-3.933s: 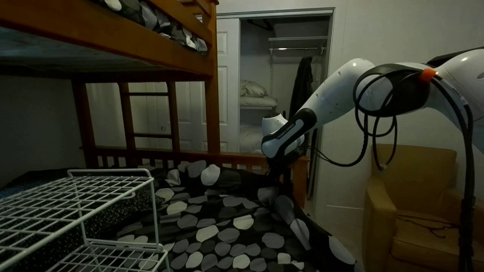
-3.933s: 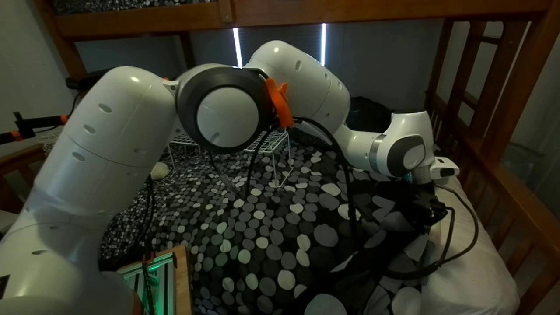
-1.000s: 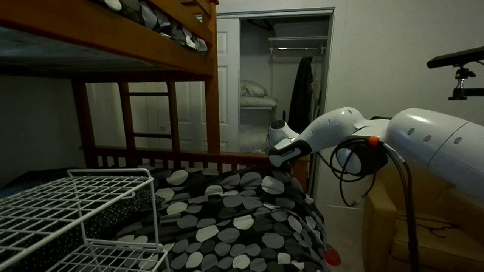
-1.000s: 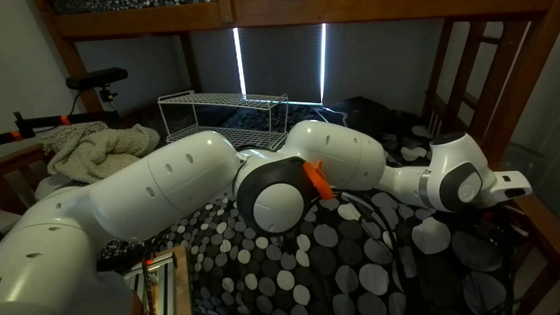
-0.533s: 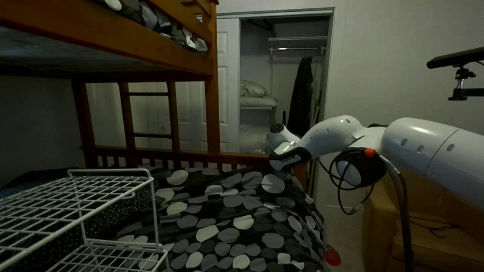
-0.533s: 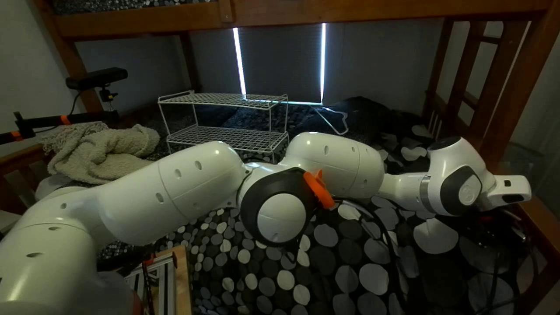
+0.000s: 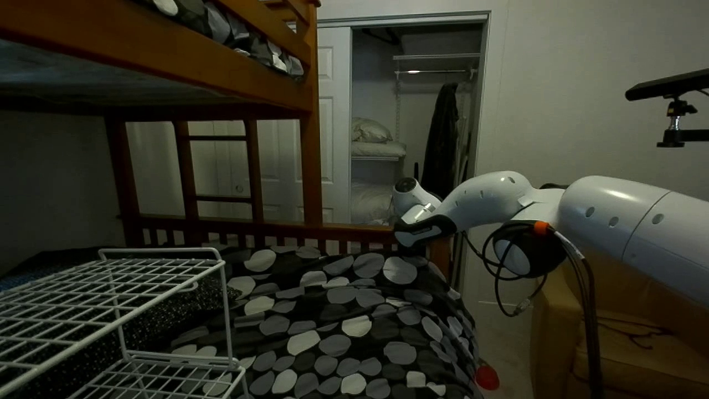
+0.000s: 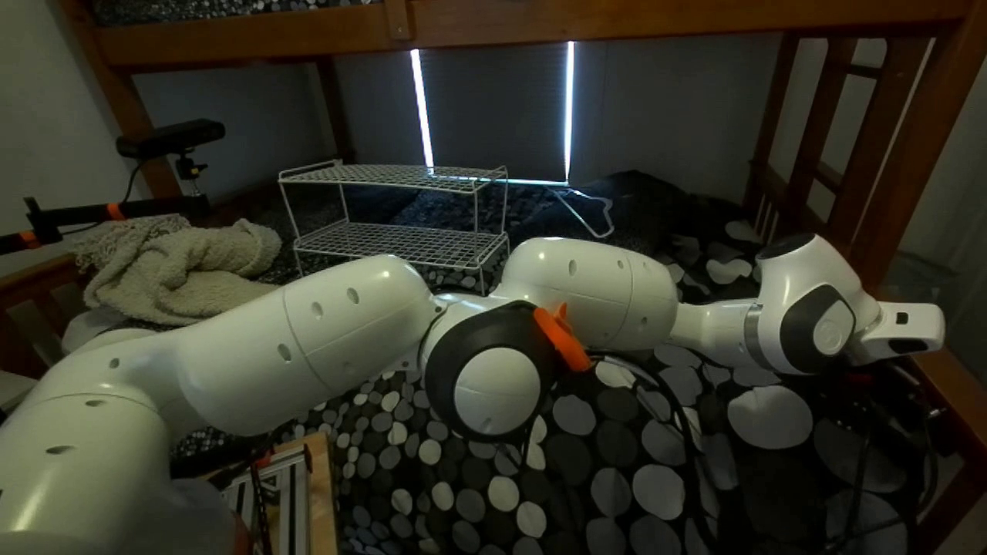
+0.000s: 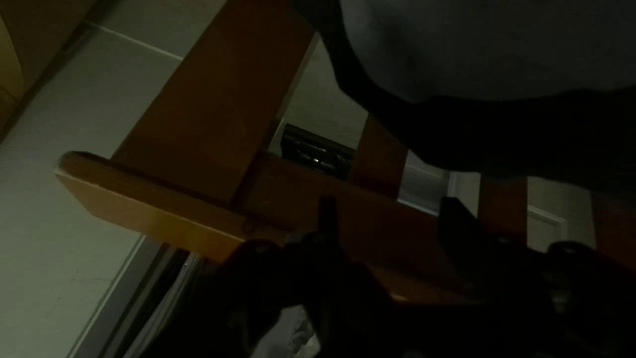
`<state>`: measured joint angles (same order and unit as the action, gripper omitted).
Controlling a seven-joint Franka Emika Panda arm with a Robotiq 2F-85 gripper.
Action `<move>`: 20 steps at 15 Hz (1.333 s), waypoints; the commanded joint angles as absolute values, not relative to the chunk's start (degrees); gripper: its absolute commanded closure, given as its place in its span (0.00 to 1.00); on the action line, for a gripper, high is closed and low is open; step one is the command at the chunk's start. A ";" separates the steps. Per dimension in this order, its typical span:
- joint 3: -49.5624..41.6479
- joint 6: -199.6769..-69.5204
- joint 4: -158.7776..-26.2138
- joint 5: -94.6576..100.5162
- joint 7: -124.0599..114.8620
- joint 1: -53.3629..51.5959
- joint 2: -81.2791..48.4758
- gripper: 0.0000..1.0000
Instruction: Move the object forward and cover it with the blanket
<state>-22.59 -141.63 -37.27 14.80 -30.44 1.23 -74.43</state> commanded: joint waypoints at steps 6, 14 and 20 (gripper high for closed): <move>-17.46 -127.73 -38.33 11.28 -22.71 2.08 -68.62 0.00; -16.14 -119.56 -37.02 10.13 -17.73 1.47 -65.49 0.00; -16.12 -119.00 -37.54 10.13 -16.88 1.22 -64.96 0.00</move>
